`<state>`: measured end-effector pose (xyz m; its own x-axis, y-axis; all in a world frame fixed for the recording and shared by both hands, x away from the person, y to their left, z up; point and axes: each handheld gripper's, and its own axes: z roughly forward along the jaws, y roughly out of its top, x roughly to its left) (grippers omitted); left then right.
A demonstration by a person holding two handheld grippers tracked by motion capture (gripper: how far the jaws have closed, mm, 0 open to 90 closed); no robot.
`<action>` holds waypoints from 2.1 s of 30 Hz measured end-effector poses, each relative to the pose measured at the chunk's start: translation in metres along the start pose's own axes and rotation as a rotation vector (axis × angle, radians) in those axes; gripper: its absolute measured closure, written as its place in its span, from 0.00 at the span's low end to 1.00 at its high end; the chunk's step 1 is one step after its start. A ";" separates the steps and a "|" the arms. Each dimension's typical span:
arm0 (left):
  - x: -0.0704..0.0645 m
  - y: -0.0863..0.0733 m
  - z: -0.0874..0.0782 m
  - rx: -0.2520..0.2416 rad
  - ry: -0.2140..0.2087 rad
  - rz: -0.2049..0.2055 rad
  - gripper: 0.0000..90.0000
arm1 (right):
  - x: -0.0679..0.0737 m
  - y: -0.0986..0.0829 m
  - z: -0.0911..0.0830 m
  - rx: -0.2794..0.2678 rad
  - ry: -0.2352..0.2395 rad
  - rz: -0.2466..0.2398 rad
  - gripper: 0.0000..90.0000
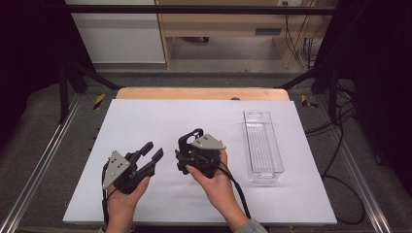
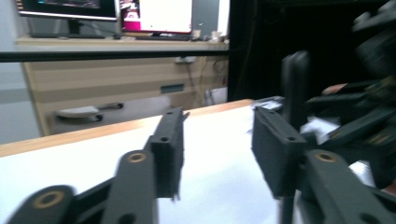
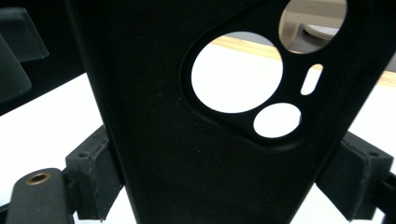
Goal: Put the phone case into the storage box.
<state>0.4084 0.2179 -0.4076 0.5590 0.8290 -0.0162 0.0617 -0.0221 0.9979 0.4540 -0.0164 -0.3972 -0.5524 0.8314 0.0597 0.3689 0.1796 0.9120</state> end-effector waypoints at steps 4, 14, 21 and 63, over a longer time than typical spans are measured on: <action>0.006 -0.004 0.002 0.029 0.036 -0.001 0.47 | -0.005 0.001 -0.002 -0.007 -0.011 0.008 0.15; 0.024 -0.019 0.012 0.134 0.062 0.004 0.18 | -0.019 0.005 -0.010 -0.029 -0.038 0.035 0.15; 0.030 -0.024 0.012 0.141 0.074 -0.006 0.13 | -0.025 0.007 -0.014 -0.037 -0.049 0.045 0.15; 0.060 -0.039 -0.018 0.156 0.122 0.018 0.05 | -0.061 0.017 -0.036 -0.090 -0.113 0.106 0.15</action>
<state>0.4241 0.2786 -0.4463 0.4574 0.8890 0.0190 0.1854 -0.1163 0.9758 0.4676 -0.0828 -0.3709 -0.4244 0.8980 0.1160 0.3495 0.0443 0.9359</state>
